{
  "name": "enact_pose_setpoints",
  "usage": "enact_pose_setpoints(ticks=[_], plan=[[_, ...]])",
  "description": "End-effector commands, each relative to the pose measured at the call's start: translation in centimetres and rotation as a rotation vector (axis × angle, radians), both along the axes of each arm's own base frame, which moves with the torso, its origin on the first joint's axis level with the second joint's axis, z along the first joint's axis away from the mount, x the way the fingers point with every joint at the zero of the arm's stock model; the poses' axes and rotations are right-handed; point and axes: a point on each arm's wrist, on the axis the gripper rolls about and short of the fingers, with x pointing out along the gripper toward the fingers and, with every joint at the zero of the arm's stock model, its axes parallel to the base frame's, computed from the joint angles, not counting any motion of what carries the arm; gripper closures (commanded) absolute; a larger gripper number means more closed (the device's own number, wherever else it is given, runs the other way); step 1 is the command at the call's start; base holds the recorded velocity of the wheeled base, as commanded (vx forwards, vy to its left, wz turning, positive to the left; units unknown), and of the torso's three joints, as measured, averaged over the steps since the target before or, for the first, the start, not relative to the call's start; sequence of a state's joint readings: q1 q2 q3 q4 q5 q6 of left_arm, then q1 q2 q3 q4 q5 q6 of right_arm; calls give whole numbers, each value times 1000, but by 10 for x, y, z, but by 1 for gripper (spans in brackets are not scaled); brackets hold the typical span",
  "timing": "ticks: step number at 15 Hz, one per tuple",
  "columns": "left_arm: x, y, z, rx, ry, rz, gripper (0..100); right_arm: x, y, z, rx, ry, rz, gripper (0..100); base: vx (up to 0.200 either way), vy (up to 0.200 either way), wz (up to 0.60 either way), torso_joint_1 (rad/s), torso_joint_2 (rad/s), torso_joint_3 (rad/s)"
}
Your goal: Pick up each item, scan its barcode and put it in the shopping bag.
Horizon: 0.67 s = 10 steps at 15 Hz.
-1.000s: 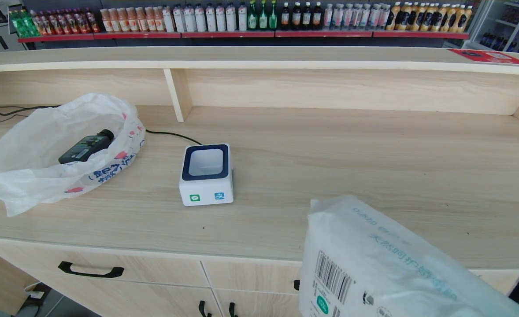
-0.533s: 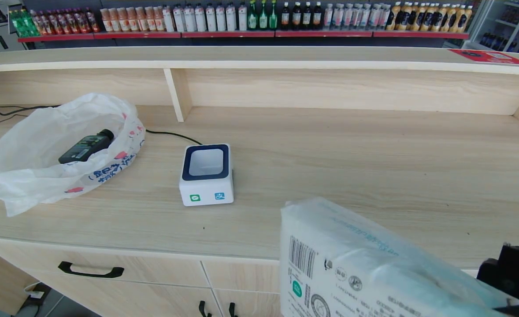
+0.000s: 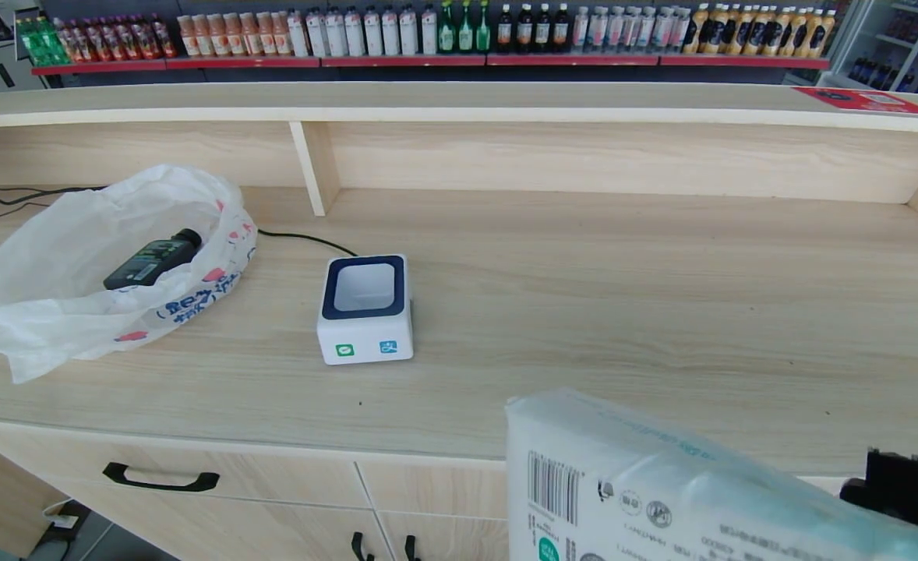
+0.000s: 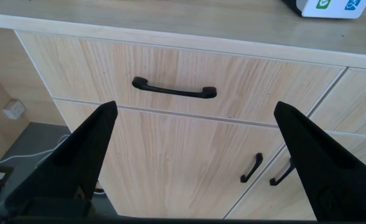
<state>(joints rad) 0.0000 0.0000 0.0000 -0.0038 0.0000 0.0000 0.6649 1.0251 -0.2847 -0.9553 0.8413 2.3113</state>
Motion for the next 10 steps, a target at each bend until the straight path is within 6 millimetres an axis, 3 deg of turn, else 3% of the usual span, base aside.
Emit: enact_pose_setpoints(ticks=[1, 10], plan=[[0, 0, 0, 0, -1, 0, 0, 3, -2, 1, 28, 20, 2, 100, 0, 0, 0, 0, 0, 0], [0, 0, 0, 0, -1, 0, 0, 0, -4, 8, 92, -18, 23, 100, 0, 0, 0, 0, 0, 0]])
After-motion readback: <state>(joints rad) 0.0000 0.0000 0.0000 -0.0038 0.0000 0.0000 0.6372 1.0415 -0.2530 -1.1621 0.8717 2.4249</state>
